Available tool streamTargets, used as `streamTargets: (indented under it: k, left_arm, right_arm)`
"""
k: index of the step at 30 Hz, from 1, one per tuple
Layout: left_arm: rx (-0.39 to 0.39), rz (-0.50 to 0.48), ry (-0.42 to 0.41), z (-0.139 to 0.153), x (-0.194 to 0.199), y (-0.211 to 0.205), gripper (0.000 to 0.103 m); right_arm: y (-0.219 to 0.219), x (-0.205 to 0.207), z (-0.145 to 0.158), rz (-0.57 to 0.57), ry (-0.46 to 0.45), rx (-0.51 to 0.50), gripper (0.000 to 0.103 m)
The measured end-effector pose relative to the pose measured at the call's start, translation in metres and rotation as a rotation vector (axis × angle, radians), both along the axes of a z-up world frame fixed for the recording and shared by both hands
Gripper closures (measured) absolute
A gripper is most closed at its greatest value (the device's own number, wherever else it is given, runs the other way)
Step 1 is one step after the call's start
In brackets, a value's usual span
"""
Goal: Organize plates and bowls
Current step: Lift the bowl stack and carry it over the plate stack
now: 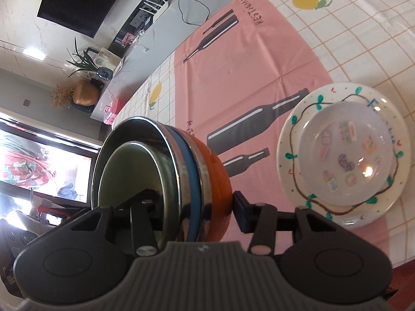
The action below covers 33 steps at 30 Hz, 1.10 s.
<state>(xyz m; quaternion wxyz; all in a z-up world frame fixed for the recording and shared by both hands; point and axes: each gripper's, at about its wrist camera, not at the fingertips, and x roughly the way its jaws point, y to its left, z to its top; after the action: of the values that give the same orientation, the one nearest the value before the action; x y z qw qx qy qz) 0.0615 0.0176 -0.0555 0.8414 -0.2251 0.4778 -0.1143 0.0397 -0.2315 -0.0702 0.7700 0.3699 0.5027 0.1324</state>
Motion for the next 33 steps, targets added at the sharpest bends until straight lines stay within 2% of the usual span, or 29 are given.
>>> streamTargets:
  k: [10,16,23,33]
  left_arm:
    - [-0.033,-0.128,0.009,0.003,0.019,-0.071,0.051]
    - [-0.049,-0.175,0.037,-0.004,0.033,-0.102,0.051]
    - [-0.047,-0.179,0.092,-0.022,0.039,-0.113,0.051]
    - [-0.034,-0.149,0.154,-0.041,0.031,-0.105,0.052]
  right_arm:
    - [-0.076,-0.009,0.021,-0.077,-0.017,-0.048,0.056]
    - [-0.112,-0.008,0.023,-0.111,-0.004,-0.073,0.056]
    - [-0.13,-0.002,0.011,-0.116,0.041,-0.082,0.055]
    - [-0.122,-0.005,-0.015,-0.091,0.094,-0.08,0.056]
